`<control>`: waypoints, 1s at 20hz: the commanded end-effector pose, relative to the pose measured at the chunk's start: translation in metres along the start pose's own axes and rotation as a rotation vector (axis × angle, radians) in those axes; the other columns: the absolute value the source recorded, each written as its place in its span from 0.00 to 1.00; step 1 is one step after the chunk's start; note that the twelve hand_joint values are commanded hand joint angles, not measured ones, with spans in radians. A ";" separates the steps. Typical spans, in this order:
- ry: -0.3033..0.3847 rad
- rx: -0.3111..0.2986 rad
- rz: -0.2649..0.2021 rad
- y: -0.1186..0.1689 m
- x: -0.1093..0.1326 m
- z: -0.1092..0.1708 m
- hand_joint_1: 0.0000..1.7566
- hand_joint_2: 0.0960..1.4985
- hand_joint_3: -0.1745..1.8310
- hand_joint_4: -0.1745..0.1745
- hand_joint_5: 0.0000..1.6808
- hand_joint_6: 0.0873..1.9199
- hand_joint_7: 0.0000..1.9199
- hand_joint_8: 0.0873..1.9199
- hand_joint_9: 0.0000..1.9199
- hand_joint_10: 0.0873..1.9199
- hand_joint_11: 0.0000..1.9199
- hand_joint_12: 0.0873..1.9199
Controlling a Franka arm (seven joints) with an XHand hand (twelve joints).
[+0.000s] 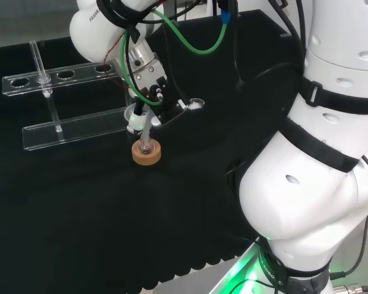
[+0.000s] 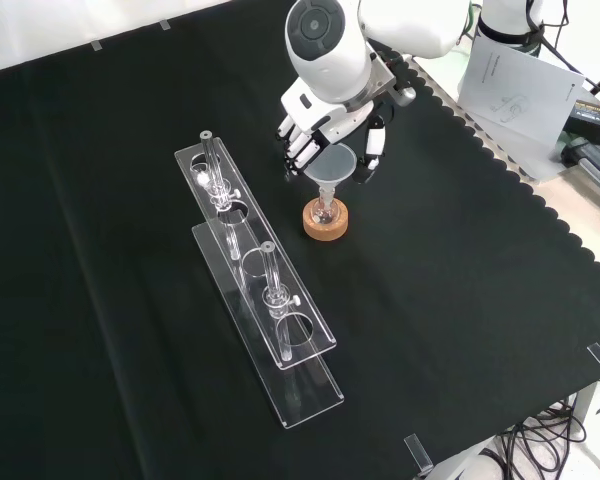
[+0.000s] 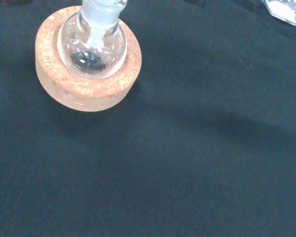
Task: Place the funnel on the round-bottom flask.
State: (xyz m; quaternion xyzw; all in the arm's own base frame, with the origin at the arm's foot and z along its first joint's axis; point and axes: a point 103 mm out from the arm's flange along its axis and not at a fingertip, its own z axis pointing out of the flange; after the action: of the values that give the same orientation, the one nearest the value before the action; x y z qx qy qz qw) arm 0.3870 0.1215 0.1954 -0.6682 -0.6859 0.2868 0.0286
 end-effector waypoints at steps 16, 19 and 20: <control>0.022 -0.025 -0.013 -0.013 -0.003 -0.011 0.28 0.41 0.25 0.42 0.08 0.00 0.00 0.23 0.11 0.34 0.08 0.72; 0.034 -0.047 -0.018 -0.018 -0.011 -0.023 0.28 0.41 0.24 0.42 0.08 0.00 0.00 0.22 0.10 0.34 0.07 0.73; 0.041 -0.056 -0.018 -0.019 -0.013 -0.028 0.28 0.41 0.24 0.42 0.08 0.00 0.00 0.22 0.10 0.34 0.07 0.73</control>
State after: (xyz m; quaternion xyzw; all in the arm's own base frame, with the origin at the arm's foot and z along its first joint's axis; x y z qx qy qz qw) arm 0.3825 0.1232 0.2133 -0.6675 -0.6933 0.2701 0.0298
